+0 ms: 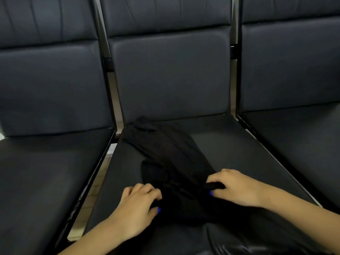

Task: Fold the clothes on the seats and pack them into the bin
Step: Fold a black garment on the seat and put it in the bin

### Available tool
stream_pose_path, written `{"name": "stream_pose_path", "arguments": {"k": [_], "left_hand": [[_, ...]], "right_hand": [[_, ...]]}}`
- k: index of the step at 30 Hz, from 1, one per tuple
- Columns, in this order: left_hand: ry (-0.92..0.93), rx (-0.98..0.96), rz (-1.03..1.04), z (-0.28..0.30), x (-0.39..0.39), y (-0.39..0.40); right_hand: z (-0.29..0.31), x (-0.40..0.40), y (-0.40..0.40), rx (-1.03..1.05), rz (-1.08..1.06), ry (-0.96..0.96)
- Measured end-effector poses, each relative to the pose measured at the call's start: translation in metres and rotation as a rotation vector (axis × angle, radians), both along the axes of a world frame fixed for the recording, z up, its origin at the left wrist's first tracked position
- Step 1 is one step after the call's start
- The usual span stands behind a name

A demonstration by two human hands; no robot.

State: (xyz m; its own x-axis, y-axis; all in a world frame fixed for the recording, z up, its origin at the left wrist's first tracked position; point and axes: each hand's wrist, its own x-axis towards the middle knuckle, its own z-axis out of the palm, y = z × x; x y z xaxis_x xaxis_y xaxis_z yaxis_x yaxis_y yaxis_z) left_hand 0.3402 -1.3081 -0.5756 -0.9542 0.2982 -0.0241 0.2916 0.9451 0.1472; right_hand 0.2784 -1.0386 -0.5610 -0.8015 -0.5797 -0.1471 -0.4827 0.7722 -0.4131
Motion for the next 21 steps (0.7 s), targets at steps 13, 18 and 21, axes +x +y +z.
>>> {"name": "stream_pose_path", "arguments": {"k": [13,18,21], "left_hand": [[-0.038,0.273,-0.213,0.032,0.014,-0.013],[-0.263,0.405,-0.246,0.045,0.026,-0.011],[-0.462,0.429,-0.24,0.049,0.032,-0.009]], "right_hand": [[0.044,0.037,0.015,-0.419,0.01,-0.334],[0.058,0.057,0.006,-0.297,0.16,-0.542],[0.062,0.064,-0.001,-0.22,0.254,-0.627]]}}
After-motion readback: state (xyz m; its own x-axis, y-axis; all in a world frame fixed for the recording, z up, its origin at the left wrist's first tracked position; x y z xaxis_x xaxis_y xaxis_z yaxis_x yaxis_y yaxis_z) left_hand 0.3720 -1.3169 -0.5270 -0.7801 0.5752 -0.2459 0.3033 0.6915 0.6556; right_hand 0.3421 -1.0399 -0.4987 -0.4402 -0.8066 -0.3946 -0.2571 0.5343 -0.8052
